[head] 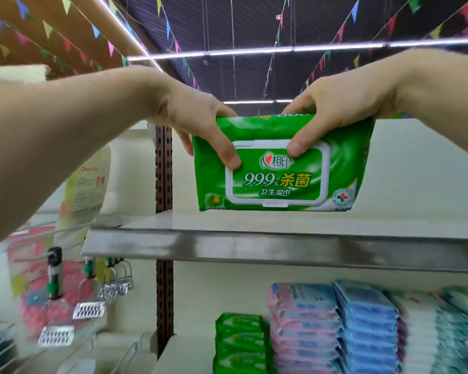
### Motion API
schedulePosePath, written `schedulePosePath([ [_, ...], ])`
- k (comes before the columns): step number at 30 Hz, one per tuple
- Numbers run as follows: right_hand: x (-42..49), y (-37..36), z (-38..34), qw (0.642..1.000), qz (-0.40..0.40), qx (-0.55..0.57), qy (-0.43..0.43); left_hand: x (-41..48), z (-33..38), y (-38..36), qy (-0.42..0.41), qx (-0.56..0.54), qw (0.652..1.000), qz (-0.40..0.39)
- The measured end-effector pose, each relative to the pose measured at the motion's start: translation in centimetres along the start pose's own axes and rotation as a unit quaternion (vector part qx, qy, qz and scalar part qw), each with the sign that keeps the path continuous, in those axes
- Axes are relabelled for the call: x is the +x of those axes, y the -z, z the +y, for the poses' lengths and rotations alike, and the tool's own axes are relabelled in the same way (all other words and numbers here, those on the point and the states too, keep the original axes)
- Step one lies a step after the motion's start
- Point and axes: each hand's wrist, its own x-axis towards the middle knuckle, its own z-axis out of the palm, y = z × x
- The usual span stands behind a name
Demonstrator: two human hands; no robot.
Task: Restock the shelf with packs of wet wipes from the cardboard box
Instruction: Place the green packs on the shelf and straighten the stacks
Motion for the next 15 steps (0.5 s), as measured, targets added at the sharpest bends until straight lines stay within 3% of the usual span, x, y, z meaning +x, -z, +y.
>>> schedulePosePath([
  [8,7.6,-1.1,2.3,0.998,-0.039,0.024,-0.046,5.7,-3.2,-0.6,0.022,-0.007,0.993,-0.114],
  [15,12.8,-4.0,5.4,0.994,-0.051,0.033,-0.088,10.7,-5.7,-4.1,0.052,0.013,0.989,-0.135],
])
